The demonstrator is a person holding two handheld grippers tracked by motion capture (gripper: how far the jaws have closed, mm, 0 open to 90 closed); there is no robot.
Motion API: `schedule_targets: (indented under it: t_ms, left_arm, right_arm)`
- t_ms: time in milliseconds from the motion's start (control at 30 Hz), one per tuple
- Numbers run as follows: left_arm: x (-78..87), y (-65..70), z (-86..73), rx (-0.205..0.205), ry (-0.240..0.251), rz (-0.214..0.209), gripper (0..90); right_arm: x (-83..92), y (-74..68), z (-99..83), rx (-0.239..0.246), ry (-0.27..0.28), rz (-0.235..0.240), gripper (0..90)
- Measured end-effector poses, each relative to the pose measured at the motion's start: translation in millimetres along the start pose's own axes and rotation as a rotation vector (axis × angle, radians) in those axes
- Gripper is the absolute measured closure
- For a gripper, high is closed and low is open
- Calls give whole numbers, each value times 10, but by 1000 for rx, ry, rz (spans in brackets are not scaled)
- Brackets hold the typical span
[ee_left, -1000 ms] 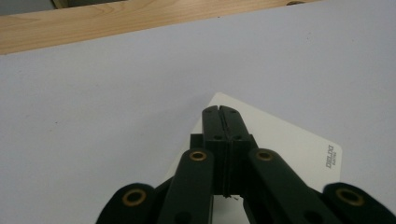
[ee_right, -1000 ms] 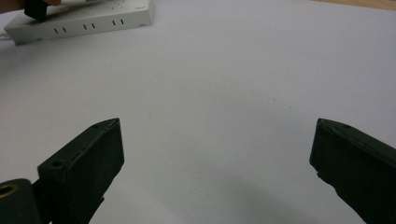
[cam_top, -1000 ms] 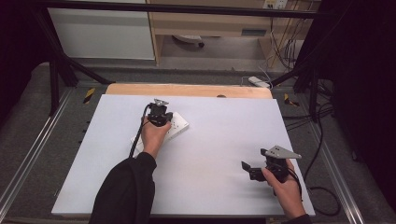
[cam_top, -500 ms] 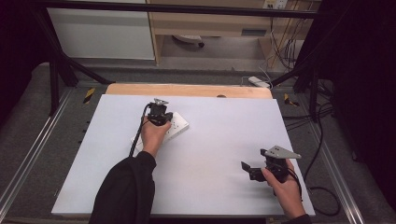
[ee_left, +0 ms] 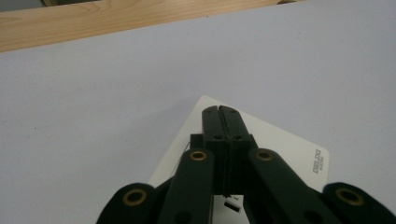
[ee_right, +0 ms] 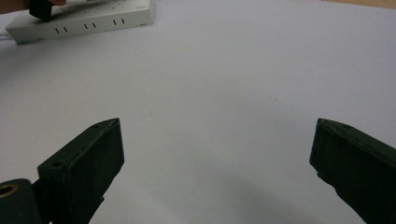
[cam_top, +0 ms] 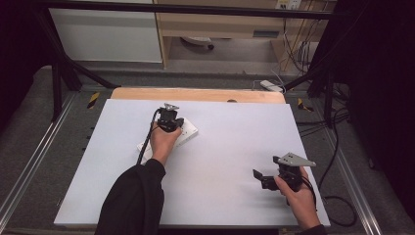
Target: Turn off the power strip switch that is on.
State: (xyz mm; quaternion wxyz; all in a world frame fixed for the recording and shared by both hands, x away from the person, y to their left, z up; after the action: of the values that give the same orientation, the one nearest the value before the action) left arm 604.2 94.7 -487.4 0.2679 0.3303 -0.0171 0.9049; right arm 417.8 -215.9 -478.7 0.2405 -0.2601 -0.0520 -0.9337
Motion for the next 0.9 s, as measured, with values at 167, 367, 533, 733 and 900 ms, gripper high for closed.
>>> schedule_targets:
  t_ms: [167, 367, 533, 733, 900]
  left_arm:
    - [23, -6, 26, -3, 16, 0, 900]
    - [32, -13, 32, -3, 20, -1, 900]
    - [40, -5, 42, -7, 24, -2, 900]
    - [48, -10, 55, -14, 32, -1, 900]
    - [57, -16, 73, -13, 44, 3, 900]
  right_arm:
    - [2, -1, 1, -2, 0, 0, 33]
    - [3, -2, 0, -4, -1, 1, 33]
    - [3, -3, 2, -3, 1, 1, 33]
    - [3, -1, 5, 0, 3, -1, 33]
    - [2, -2, 3, 2, 2, -1, 34]
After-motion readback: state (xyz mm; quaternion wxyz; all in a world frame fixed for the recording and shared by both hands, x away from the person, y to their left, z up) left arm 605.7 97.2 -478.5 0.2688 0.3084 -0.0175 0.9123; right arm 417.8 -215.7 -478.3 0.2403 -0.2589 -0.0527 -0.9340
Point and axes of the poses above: each handheld gripper's, and its own axes: x roughly backward along the jaws, z roughly out of its top, y roughly to its right, the point moved 9 cm from there along -x, roughly forward along the jaws, and after that the axes turned 6 degrees about -z, right-handed, at the moved point
